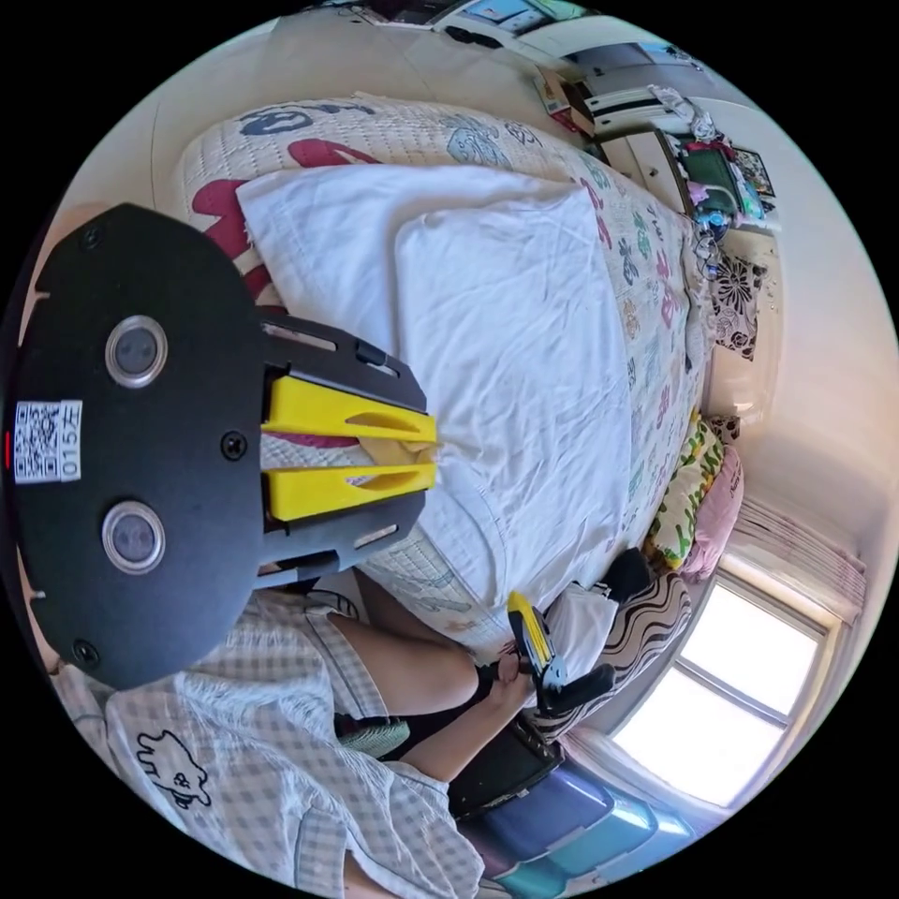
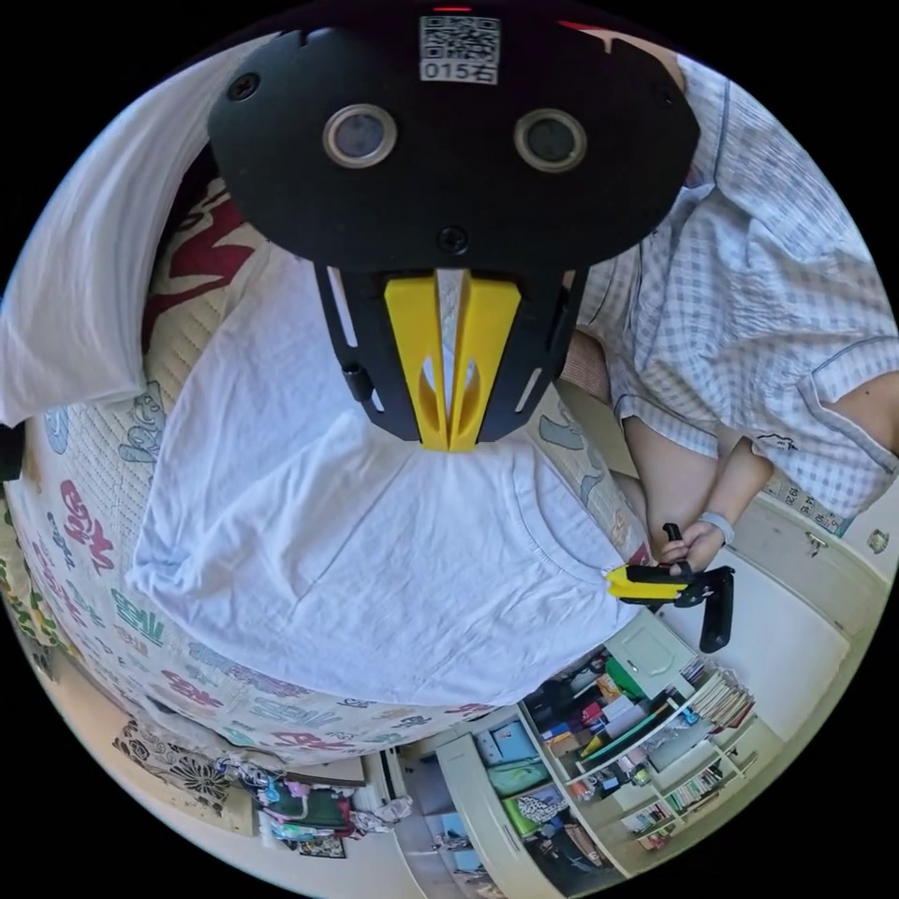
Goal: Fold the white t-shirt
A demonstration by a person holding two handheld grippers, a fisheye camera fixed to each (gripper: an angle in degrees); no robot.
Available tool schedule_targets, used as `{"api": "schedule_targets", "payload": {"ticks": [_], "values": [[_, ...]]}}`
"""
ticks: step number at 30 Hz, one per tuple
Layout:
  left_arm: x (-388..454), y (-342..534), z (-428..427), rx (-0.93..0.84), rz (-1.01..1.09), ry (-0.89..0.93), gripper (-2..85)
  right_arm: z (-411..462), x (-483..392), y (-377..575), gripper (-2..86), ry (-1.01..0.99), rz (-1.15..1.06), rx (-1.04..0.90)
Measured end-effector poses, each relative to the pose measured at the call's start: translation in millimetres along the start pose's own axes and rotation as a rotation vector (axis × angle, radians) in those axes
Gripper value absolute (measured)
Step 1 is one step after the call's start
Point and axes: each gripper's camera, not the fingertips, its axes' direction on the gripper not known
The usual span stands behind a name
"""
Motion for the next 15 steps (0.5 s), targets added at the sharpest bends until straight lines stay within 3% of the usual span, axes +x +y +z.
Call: {"api": "schedule_targets", "payload": {"ticks": [5,9,12,15], "values": [[5.0,14.8,1.2,0.009,-0.010,-0.022,3.7,18.5,-6.8,-13.0,-0.1,0.000,0.046,-0.029],[-6.7,37.5,-27.6,0.119,-0.126,0.002,8.0,19.4,-16.6,-36.8,3.5,-0.015,0.094,-0.014],[-19.6,77.3,-72.4,0.293,-0.287,-0.143,10.1,10.0,-35.2,-74.6,6.8,-0.005,0.060,0.031],[-34.0,110.9,-94.4,0.322,-0.420,-0.362,11.0,12.0,-58.9,-136.1,8.2,0.025,0.005,0.074]]}}
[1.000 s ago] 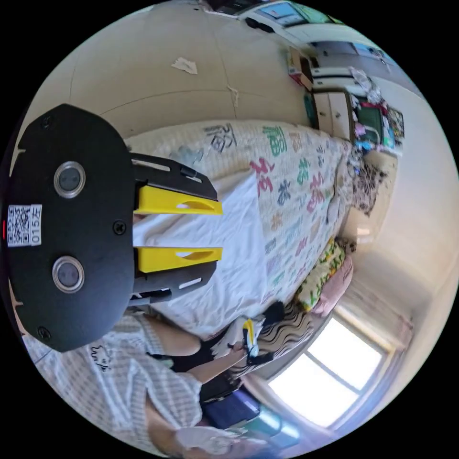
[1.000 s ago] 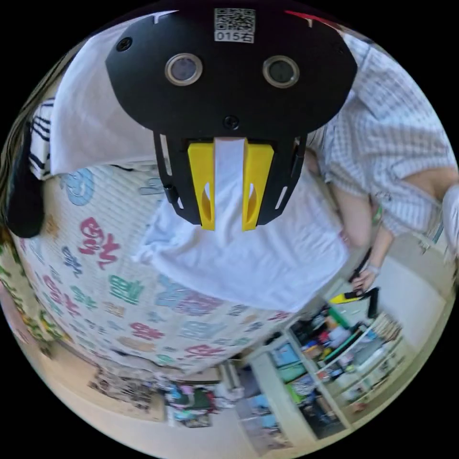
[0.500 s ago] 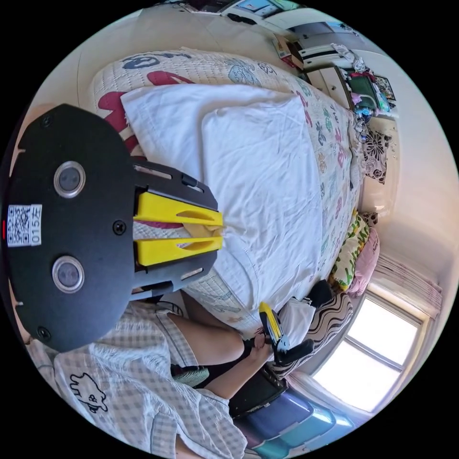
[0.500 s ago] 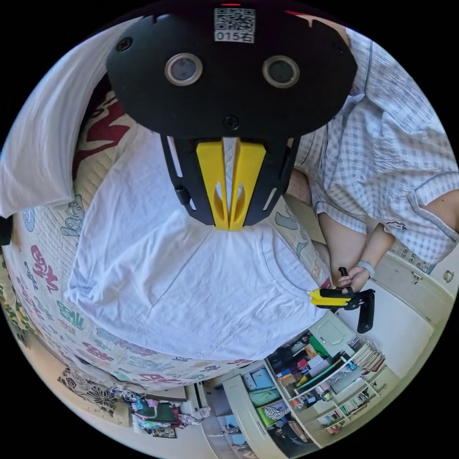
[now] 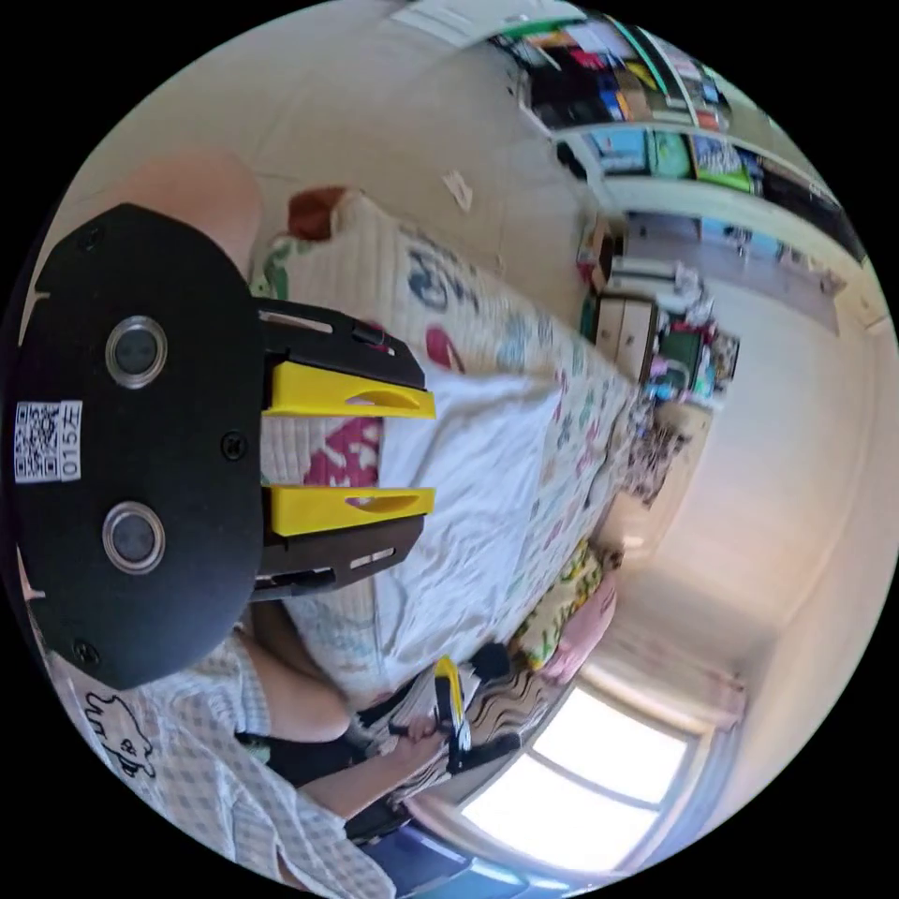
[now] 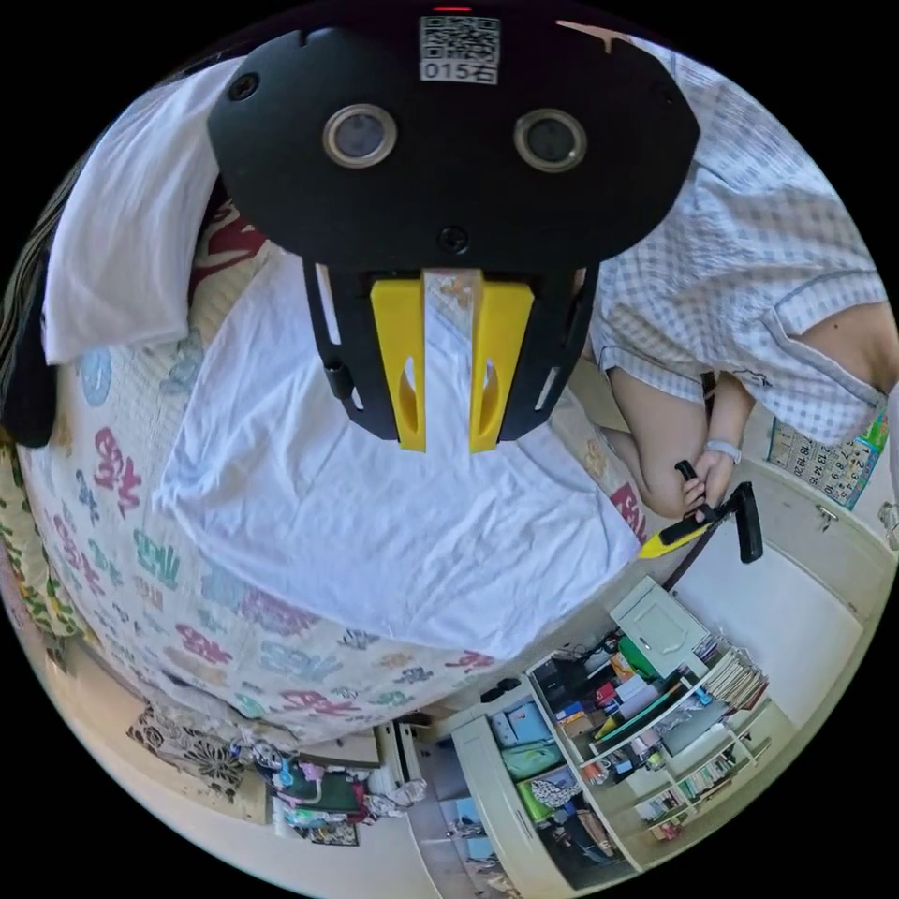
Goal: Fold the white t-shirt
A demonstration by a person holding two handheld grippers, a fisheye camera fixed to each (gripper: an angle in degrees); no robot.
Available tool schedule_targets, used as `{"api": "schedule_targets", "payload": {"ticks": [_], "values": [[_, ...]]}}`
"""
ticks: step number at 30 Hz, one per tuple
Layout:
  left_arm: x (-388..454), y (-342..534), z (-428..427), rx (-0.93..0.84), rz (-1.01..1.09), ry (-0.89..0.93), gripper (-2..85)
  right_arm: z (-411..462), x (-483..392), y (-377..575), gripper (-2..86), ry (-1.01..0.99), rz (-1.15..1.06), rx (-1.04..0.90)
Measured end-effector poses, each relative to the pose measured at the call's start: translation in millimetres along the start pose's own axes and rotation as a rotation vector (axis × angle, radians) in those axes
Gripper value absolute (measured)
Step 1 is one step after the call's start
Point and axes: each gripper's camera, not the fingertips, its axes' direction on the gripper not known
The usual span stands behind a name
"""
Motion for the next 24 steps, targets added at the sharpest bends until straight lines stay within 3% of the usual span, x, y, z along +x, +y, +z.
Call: {"api": "schedule_targets", "payload": {"ticks": [5,13,20,24], "values": [[-24.0,5.8,8.5,-0.009,-0.052,0.016,12.0,51.2,-31.7,-129.8,10.3,-0.097,-0.022,-0.022],[-25.6,16.5,22.6,-0.005,0.004,0.020,11.4,177.3,-82.2,-330.8,13.8,0.015,0.083,-0.223],[-38.1,25.2,30.2,0.029,-0.009,0.090,8.7,253.9,-97.5,-397.9,15.6,-0.022,0.233,-0.370],[-51.0,28.6,37.1,0.028,-0.029,0.178,6.5,276.3,-108.9,-416.5,8.5,0.187,0.168,-0.465]]}}
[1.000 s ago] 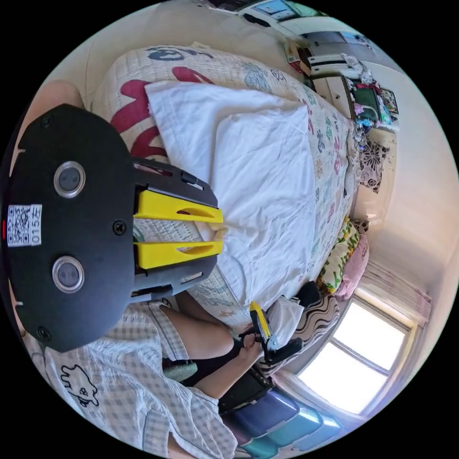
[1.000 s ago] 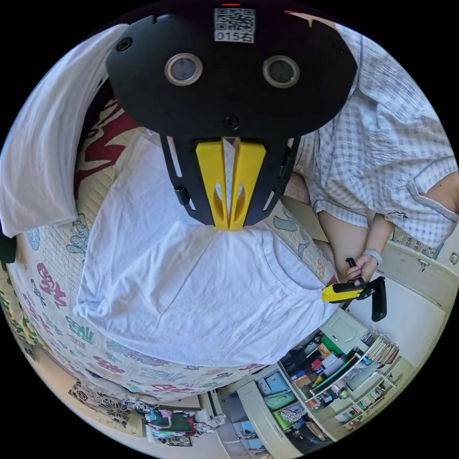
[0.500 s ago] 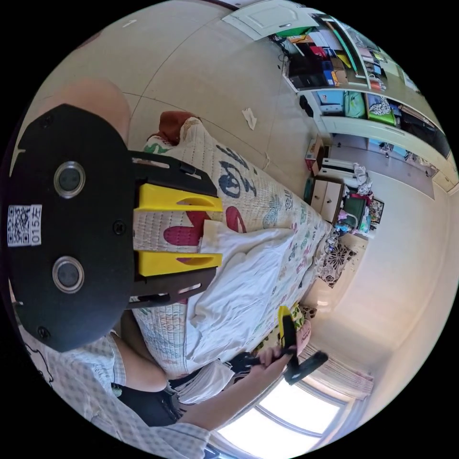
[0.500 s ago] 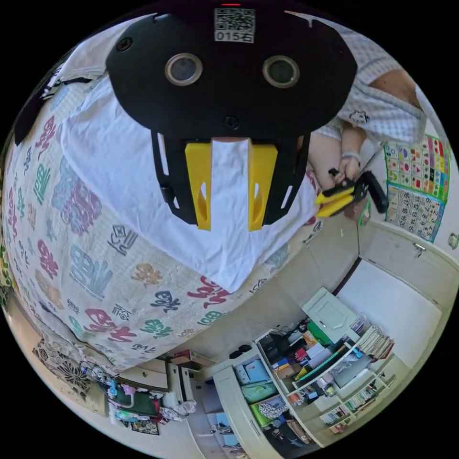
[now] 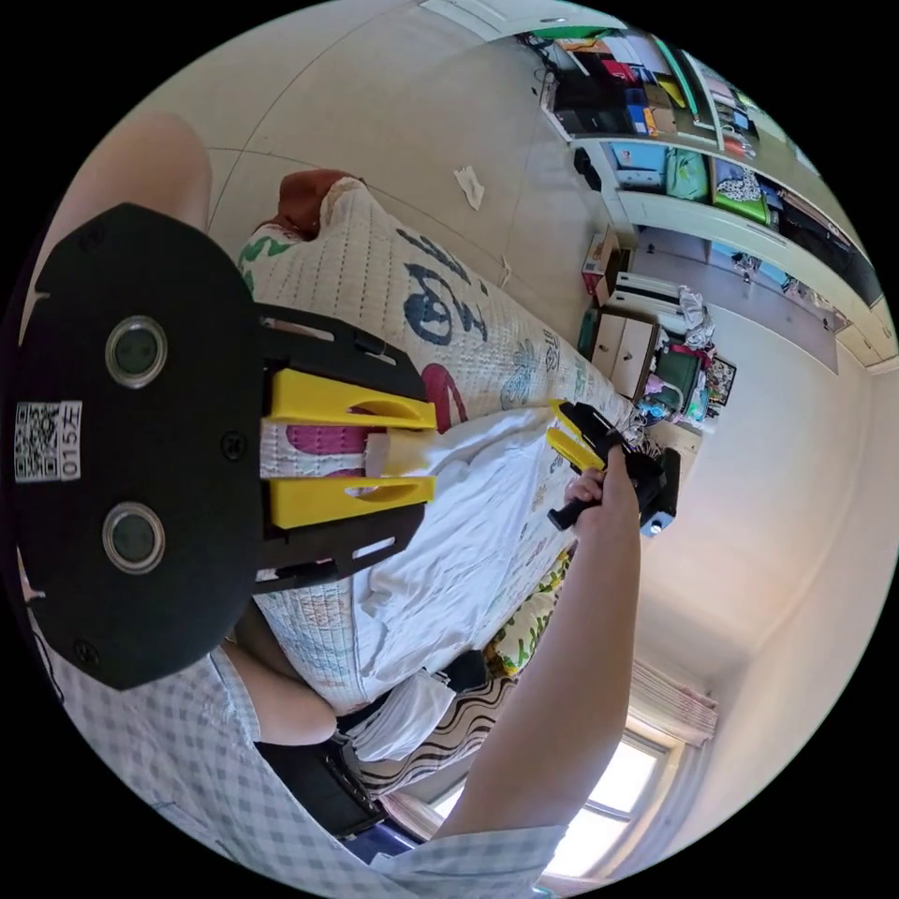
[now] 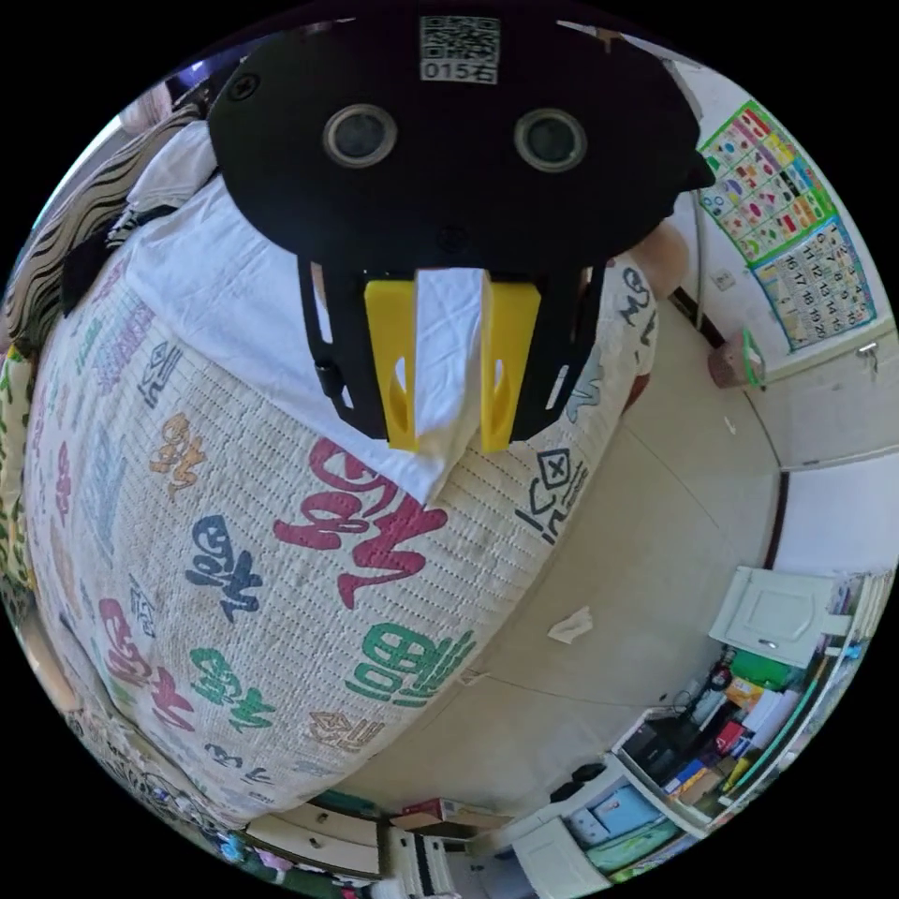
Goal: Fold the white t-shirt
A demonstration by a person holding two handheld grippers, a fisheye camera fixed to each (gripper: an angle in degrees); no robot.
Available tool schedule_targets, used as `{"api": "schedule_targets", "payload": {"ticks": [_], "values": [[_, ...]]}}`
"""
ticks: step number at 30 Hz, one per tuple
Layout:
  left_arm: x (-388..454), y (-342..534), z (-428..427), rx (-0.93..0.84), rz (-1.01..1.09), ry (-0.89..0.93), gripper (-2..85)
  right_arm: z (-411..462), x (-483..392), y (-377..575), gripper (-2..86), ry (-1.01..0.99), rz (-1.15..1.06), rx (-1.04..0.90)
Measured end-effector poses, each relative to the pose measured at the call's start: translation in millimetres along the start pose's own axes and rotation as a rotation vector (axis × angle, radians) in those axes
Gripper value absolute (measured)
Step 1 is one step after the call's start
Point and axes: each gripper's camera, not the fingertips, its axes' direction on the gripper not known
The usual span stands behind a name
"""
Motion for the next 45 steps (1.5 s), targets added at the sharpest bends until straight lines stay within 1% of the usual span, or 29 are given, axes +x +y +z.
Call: {"api": "schedule_targets", "payload": {"ticks": [2,4,8,11,13,15,18,21,23,25,29,33,37,40,45], "values": [[-7.8,2.0,1.6,0.007,-0.023,0.028,3.0,1.0,-2.7,-6.4,6.2,0.033,-0.026,-0.033],[-19.5,8.1,-1.0,0.032,-0.063,0.096,0.6,-2.0,-1.0,-11.2,3.0,0.043,-0.035,-0.046],[-31.5,19.5,-15.5,0.090,-0.102,0.156,-0.6,-15.3,-0.3,-12.3,0.8,-0.002,-0.063,-0.023],[-35.0,25.4,-40.7,0.167,-0.098,0.159,-0.8,-33.8,-4.8,-10.2,0.2,-0.096,-0.124,0.007],[-40.5,30.8,-73.6,0.261,-0.107,0.114,-0.9,-57.7,-6.7,-6.0,0.0,-0.254,-0.171,0.080],[-42.2,31.9,-97.6,0.310,-0.095,0.097,-0.9,-75.2,-8.3,-1.2,0.0,-0.363,-0.223,0.115],[-26.2,27.6,-121.8,0.339,-0.028,0.127,-0.9,-100.0,3.5,15.4,-0.1,-0.449,-0.296,0.149],[18.1,21.8,-120.8,0.332,0.085,0.144,-0.9,-119.9,46.7,43.8,-0.2,-0.546,-0.315,0.189],[49.6,17.8,-110.3,0.314,0.158,0.169,-0.9,-130.6,85.4,65.3,-0.4,-0.604,-0.301,0.217],[91.5,12.5,-85.8,0.280,0.244,0.213,-0.8,-142.3,145.9,99.1,-0.5,-0.647,-0.263,0.263],[154.1,7.1,-32.1,0.196,0.353,0.318,-0.8,-144.9,242.6,153.2,-0.5,-0.667,-0.171,0.314],[228.6,11.6,50.5,0.067,0.454,0.415,-0.8,-115.9,352.0,207.4,-0.5,-0.671,-0.025,0.309],[299.5,30.9,146.5,-0.090,0.539,0.432,-0.8,-70.9,443.4,242.6,-0.6,-0.727,0.110,0.292],[335.1,42.2,189.9,-0.147,0.565,0.433,-0.8,-51.3,483.0,261.7,-0.6,-0.802,0.127,0.306],[372.8,47.8,225.2,-0.164,0.597,0.422,-0.7,-43.7,520.4,290.2,-0.5,-0.844,0.107,0.344]]}}
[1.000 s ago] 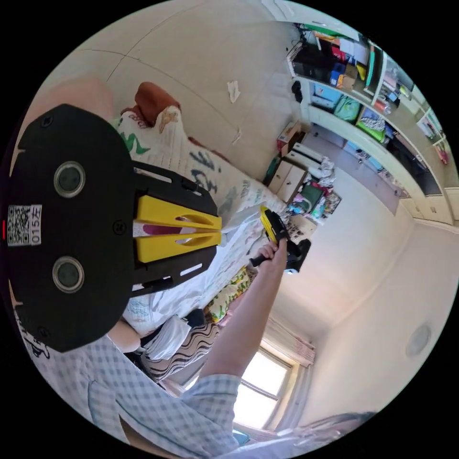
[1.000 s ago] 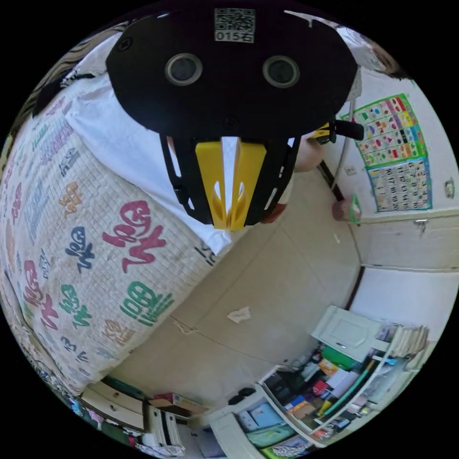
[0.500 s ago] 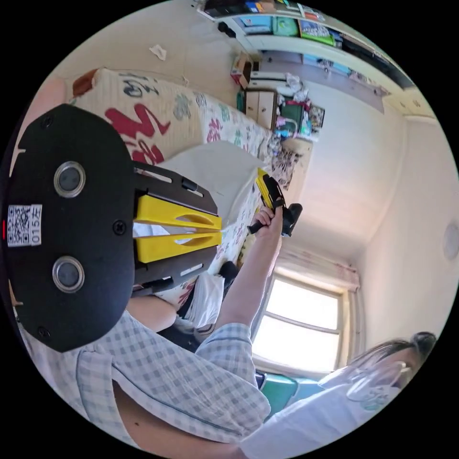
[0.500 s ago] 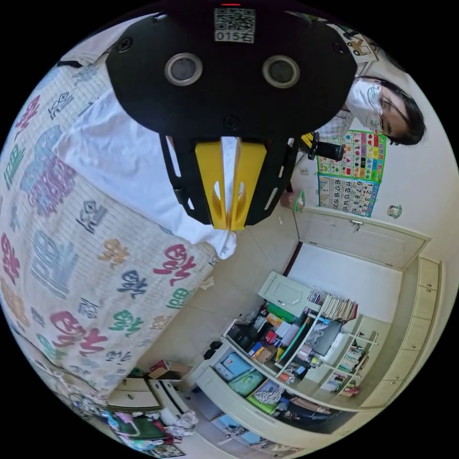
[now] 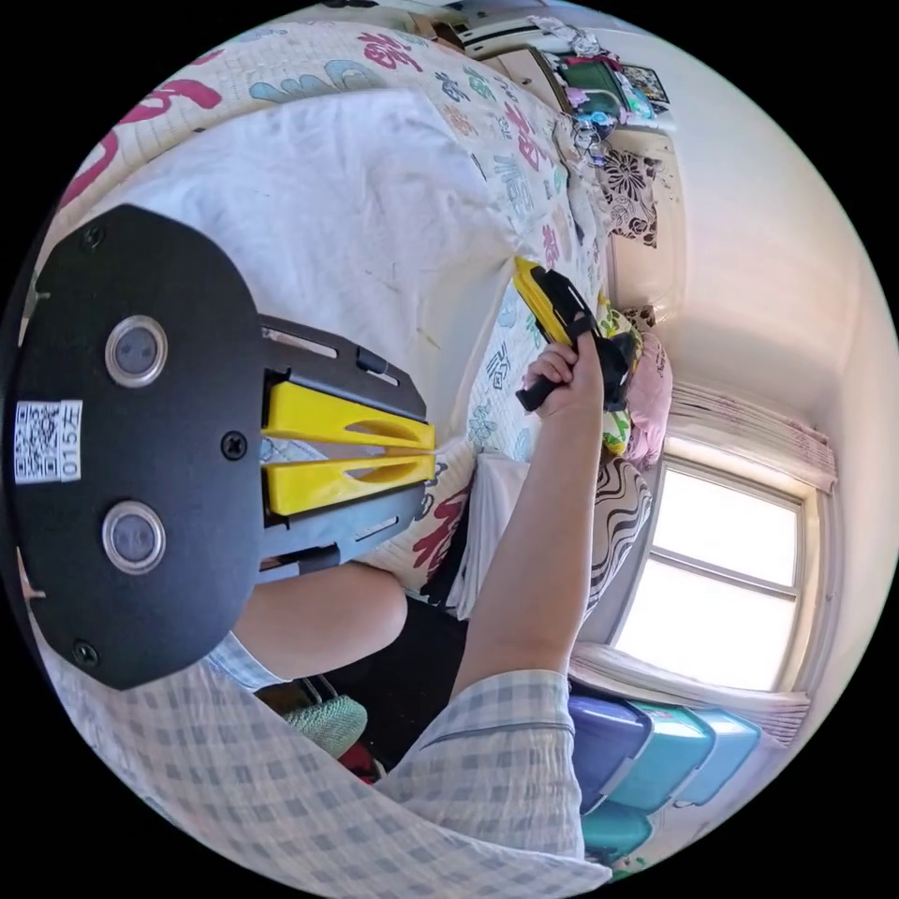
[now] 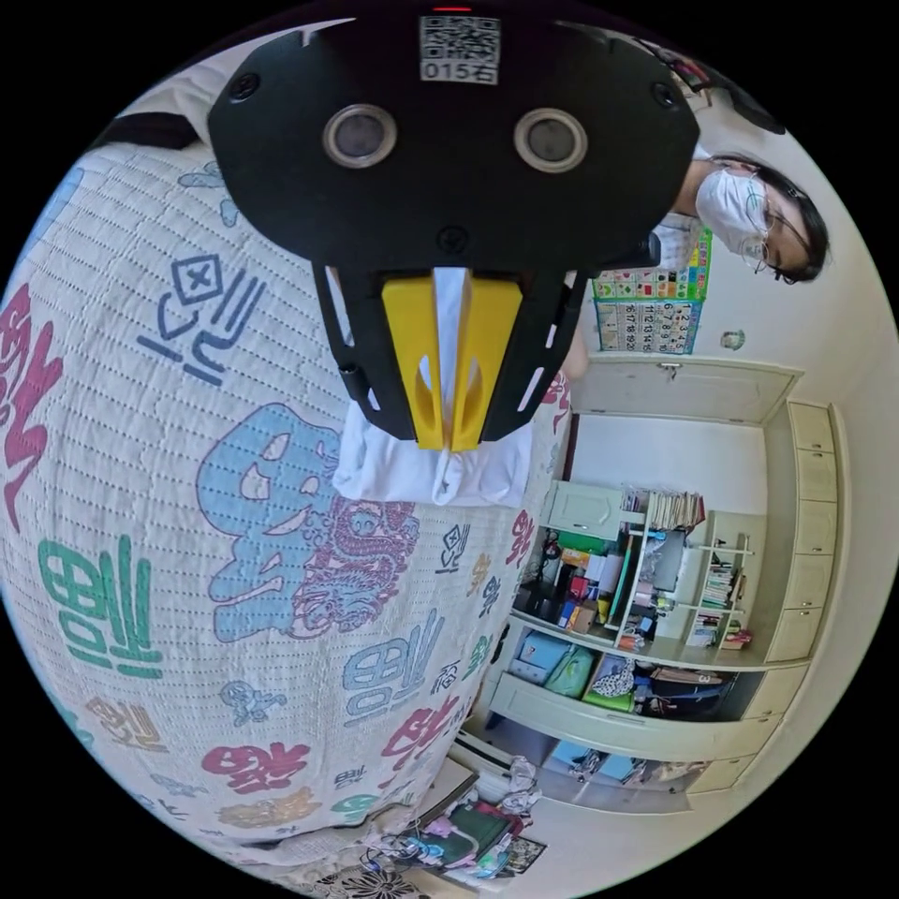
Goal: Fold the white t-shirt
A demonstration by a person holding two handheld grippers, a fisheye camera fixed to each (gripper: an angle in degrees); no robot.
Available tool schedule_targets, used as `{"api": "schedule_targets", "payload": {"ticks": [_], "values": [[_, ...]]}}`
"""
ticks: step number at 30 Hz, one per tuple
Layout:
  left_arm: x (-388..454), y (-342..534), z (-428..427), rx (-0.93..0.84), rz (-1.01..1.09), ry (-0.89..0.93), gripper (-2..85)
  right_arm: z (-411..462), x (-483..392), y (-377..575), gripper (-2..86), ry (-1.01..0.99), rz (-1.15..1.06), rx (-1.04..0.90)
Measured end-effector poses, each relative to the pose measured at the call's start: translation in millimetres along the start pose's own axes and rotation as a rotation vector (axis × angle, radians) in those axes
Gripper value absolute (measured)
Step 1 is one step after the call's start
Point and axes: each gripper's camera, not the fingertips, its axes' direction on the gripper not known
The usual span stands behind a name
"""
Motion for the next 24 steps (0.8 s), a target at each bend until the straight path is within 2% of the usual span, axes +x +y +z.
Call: {"api": "schedule_targets", "payload": {"ticks": [6,11,12,15,18,21,24], "values": [[11.8,-5.1,61.3,-0.118,0.041,-0.020,0.3,-21.9,38.2,32.7,0.1,-0.055,0.056,0.044],[17.1,-9.3,91.0,-0.263,0.105,0.058,6.2,-49.6,27.6,81.3,6.0,0.064,0.007,0.115],[18.7,-14.7,83.8,-0.251,0.130,0.102,6.6,-55.8,16.5,101.1,9.5,0.103,-0.034,0.133],[8.3,-42.3,42.2,-0.118,0.175,0.169,6.6,-63.7,-9.1,160.7,10.5,0.170,-0.126,0.178],[-28.7,-84.7,17.8,-0.059,0.214,-0.011,6.8,-59.2,-19.2,215.1,10.5,0.227,-0.161,0.182],[-86.3,-126.9,41.1,-0.142,0.187,-0.209,8.4,-53.8,-17.2,258.5,10.4,0.217,-0.181,0.194],[-139.8,-155.9,87.7,-0.256,0.103,-0.192,9.4,-51.8,-14.6,287.4,9.9,0.168,-0.215,0.205]]}}
